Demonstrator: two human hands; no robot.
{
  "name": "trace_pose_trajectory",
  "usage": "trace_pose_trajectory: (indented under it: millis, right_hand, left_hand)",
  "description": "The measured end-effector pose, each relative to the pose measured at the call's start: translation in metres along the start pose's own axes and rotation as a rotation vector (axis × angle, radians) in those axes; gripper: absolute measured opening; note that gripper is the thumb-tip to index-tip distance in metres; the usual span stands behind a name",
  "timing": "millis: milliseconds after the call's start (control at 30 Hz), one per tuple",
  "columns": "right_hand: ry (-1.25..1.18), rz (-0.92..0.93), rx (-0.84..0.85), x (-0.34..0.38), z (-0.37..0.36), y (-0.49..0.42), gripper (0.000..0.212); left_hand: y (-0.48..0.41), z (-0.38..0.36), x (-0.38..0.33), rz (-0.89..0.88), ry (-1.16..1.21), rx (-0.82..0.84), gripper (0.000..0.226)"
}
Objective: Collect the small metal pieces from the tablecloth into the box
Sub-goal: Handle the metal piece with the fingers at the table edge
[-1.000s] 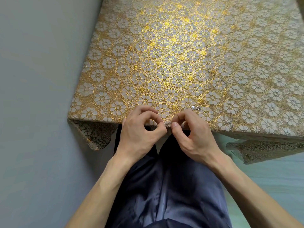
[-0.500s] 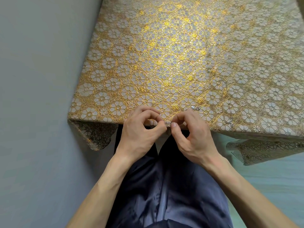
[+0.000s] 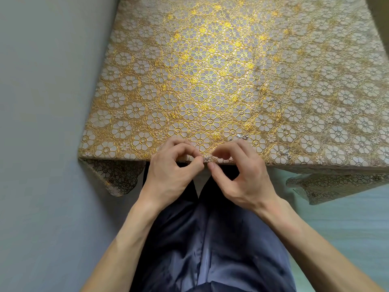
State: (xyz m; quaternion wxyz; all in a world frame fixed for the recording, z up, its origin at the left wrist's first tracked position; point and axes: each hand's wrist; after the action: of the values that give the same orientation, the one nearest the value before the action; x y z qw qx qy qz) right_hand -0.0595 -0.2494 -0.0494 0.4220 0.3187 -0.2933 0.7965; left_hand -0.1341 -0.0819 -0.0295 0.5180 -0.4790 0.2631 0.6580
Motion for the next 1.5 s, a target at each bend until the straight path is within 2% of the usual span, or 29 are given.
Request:
trace_pose_trajectory:
  millis: [300, 800, 1000, 1233, 1400, 1500]
  right_hand:
    - [0.097, 0.148, -0.087, 0.001, -0.004, -0.004, 0.009]
    - [-0.064, 0.034, -0.084, 0.003, -0.003, -0.001, 0.005]
    - [0.031, 0.119, -0.11, 0.005, -0.002, -0.002, 0.005]
    - [-0.108, -0.053, -0.05, 0.009, 0.0, -0.001, 0.001]
    - [-0.232, -0.193, -0.004, 0.012, -0.002, 0.001, 0.003]
    - [-0.35, -0.322, 0.028, 0.018, -0.002, 0.0, 0.006]
  left_hand:
    - [0.0, 0.001, -0.001, 0.0, -0.025, 0.016, 0.018]
    - [0.002, -0.001, -0.003, 0.011, -0.045, -0.017, 0.019]
    - [0.002, -0.001, -0.001, -0.004, -0.065, -0.028, 0.02]
    - [0.0, -0.002, -0.005, 0.027, -0.09, -0.036, 0.024]
    - [0.0, -0.004, -0.005, 0.046, -0.114, -0.031, 0.01]
    - [-0.001, -0.004, -0.007, 0.049, -0.134, -0.024, 0.013]
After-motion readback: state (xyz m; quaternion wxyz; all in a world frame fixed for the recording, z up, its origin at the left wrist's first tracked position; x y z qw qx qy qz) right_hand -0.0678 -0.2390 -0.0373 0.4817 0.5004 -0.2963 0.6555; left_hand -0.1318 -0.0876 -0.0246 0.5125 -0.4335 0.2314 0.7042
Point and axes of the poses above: each hand's wrist, its own y-axis away from the middle knuckle, its own z-axis out of the back of the hand, x = y × z, and after that the axes turned 13 degrees about -z, right-handed
